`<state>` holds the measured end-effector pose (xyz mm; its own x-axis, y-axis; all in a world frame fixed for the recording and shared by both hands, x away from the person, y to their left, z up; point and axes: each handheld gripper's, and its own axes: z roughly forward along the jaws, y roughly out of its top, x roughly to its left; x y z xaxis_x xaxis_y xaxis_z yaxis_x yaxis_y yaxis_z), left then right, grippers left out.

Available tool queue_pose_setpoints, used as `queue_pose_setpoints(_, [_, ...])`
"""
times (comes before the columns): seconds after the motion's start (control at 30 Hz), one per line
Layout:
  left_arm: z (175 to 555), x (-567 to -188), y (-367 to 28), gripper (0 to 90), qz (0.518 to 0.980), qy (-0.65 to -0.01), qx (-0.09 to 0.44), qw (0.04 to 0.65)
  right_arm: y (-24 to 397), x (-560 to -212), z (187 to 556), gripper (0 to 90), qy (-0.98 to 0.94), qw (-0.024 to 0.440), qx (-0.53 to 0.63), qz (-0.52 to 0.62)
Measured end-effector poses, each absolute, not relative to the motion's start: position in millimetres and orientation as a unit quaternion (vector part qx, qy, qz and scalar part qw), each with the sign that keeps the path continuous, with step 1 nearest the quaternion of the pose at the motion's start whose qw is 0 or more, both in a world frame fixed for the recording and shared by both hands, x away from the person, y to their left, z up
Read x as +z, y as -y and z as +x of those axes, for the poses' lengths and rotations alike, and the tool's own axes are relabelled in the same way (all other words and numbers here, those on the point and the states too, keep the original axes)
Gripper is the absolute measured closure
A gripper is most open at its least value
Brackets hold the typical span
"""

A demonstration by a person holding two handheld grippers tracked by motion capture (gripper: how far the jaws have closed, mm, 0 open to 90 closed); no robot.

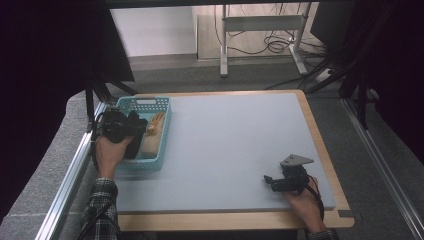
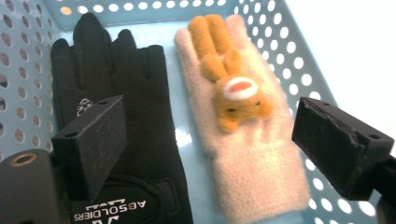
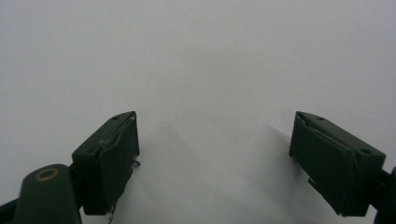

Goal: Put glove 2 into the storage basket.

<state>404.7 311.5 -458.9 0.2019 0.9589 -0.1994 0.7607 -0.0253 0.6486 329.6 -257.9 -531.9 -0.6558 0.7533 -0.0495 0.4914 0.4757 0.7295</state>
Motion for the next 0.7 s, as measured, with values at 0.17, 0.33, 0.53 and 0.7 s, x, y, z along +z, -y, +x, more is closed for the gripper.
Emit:
queue_pose_setpoints(0.17, [399.3, -455.6, -307.1, 8.8, 0.707, -0.604, 0.153, 0.335, 257.9, -531.9, 329.6, 15.5, -0.839, 0.186, 0.353, 0.371])
queue_pose_setpoints(0.33, [394.3, -453.1, -303.3, 6.5, 0.713, -0.593, 0.169, 0.334, 257.9, -531.9, 329.6, 15.5, -0.839, 0.186, 0.353, 0.371])
queue_pose_setpoints(0.53, [387.8, -450.0, -299.1, 4.2, 0.717, -0.583, 0.179, 0.338, 257.9, -531.9, 329.5, 15.5, -0.839, 0.186, 0.353, 0.371])
queue_pose_setpoints(0.7, [382.4, -448.9, -294.9, 3.3, 0.721, -0.573, 0.180, 0.345, 257.8, -531.9, 329.5, 15.5, -0.838, 0.186, 0.353, 0.372])
